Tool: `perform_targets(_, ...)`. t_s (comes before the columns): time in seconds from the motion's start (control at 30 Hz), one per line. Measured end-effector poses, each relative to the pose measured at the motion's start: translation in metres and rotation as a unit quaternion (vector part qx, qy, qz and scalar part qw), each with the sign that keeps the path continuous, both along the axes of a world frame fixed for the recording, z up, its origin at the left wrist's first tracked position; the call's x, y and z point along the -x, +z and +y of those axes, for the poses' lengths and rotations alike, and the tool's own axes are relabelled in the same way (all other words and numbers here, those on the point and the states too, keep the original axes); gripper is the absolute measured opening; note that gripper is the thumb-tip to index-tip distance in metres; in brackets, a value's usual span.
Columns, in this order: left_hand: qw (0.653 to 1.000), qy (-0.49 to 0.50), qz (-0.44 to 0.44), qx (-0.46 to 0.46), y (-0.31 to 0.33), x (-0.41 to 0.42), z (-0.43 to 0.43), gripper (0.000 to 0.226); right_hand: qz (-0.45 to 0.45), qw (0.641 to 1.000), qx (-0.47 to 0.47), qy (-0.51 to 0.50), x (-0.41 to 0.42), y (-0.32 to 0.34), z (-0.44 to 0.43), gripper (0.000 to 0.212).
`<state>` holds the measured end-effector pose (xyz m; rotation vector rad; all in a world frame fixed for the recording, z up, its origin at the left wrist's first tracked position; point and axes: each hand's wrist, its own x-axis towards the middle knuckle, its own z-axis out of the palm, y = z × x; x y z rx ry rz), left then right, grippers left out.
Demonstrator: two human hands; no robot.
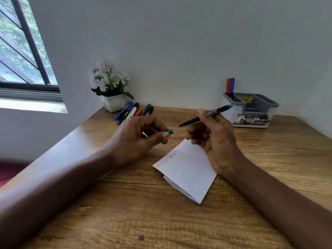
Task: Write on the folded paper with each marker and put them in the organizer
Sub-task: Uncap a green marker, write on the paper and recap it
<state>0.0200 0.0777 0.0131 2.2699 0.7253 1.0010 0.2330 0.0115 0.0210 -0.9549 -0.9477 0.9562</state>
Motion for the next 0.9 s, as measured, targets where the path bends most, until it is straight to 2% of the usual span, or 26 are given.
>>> perform_targets(0.1,0.996,0.073,0.056,-0.012,-0.001,0.004,0.008,0.009,-0.093,0.992,-0.051,-0.071,-0.004,0.003,-0.002,0.024)
perform_targets(0.23,0.978,0.137,0.146,-0.056,-0.002,0.008,0.012,0.019,-0.240,0.965,-0.063,-0.082,-0.006,0.003,-0.001,0.013)
perform_targets(0.27,0.972,0.140,0.169,-0.080,-0.002,0.007,0.012,0.021,-0.319,0.940,-0.078,-0.090,-0.009,0.002,-0.001,0.012)
perform_targets(0.37,0.964,0.140,0.190,-0.119,0.000,0.006,0.012,0.024,-0.580,0.810,-0.074,-0.045,-0.022,0.002,-0.001,0.015)
perform_targets(0.4,0.963,0.142,0.193,-0.122,0.000,0.005,0.012,0.025,-0.627,0.777,-0.055,-0.010,-0.025,0.002,-0.001,0.020)
perform_targets(0.43,0.961,0.147,0.197,-0.126,0.000,0.005,0.011,0.026,-0.650,0.759,-0.036,0.018,-0.026,0.002,-0.001,0.025)
perform_targets(0.53,0.955,0.162,0.206,-0.137,0.000,0.005,0.012,0.037,-0.648,0.761,-0.021,0.030,-0.021,0.001,-0.002,0.031)
perform_targets(0.63,0.954,0.183,0.200,-0.125,-0.001,0.010,0.010,0.061,-0.629,0.777,-0.020,0.010,-0.014,-0.006,-0.002,0.034)
perform_targets(0.73,0.950,0.179,0.231,-0.107,-0.001,0.013,0.011,0.086,-0.617,0.787,-0.011,0.006,-0.011,-0.010,-0.001,0.037)
perform_targets(0.9,0.941,0.151,0.297,-0.059,-0.003,0.014,0.012,0.099,-0.620,0.784,-0.016,0.002,-0.008,-0.012,0.000,0.037)
